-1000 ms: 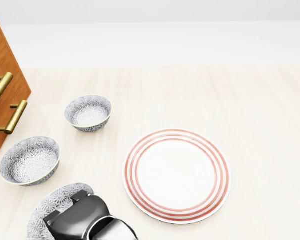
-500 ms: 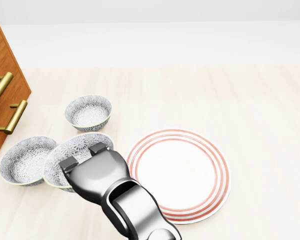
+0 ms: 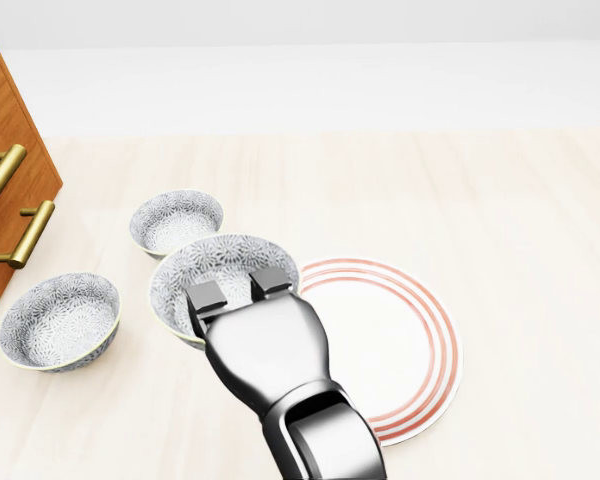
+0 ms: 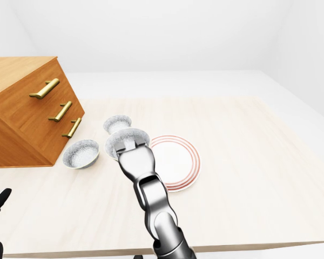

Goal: Put the bowl at the front on the plate.

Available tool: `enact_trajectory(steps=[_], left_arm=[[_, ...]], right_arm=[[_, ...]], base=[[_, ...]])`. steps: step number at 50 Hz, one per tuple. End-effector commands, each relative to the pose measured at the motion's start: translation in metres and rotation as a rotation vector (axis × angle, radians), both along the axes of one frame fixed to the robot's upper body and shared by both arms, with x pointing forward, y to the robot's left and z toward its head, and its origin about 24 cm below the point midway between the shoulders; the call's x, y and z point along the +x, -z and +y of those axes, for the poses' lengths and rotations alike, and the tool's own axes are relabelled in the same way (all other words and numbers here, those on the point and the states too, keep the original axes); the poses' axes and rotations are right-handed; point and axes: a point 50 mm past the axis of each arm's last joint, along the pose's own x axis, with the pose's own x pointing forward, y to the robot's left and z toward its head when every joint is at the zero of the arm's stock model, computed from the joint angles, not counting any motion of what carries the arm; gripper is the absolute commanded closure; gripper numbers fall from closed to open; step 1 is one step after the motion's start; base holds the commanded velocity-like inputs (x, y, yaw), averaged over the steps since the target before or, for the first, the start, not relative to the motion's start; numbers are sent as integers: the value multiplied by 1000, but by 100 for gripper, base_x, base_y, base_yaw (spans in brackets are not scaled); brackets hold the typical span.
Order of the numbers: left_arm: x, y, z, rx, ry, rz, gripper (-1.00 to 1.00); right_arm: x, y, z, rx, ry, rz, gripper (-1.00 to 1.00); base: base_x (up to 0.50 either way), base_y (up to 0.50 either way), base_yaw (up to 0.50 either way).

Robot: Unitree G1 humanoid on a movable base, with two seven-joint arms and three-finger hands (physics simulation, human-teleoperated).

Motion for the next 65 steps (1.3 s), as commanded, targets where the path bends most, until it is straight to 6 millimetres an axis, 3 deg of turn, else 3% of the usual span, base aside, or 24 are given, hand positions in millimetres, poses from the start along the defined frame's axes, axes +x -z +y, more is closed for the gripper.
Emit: enact_trajectory(steps=[1, 5, 12, 15, 32, 44, 56, 65], left_arm=[[0, 1, 0, -3, 3, 2, -100], [1, 2, 0, -5, 6, 5, -100], [1, 2, 0, -7, 8, 7, -100], [0, 2, -1, -4, 8, 5, -100], [0, 2, -1, -3, 8, 4, -100], [1, 5, -1, -13, 14, 13, -100], [1, 4, -1, -10, 14, 11, -100], [1, 4, -1, -10, 14, 12, -100]], right_arm=[[-16, 3, -14, 36, 45, -93, 100], [-23, 11, -18, -1, 60, -66, 100], [-38, 6, -21, 87, 26, -159, 100], [-33, 9, -13, 35, -2, -133, 100], [-32, 10, -14, 36, 8, -129, 100], [-38, 1, -45, 37, 113, -179, 100], [-36, 18, -58, 97, 149, -178, 100], [-20, 26, -65, 125, 191, -178, 100]], base=[[0, 0, 0], [0, 0, 0], [0, 0, 0], [0, 0, 0], [0, 0, 0], [0, 0, 0], [0, 0, 0], [0, 0, 0]])
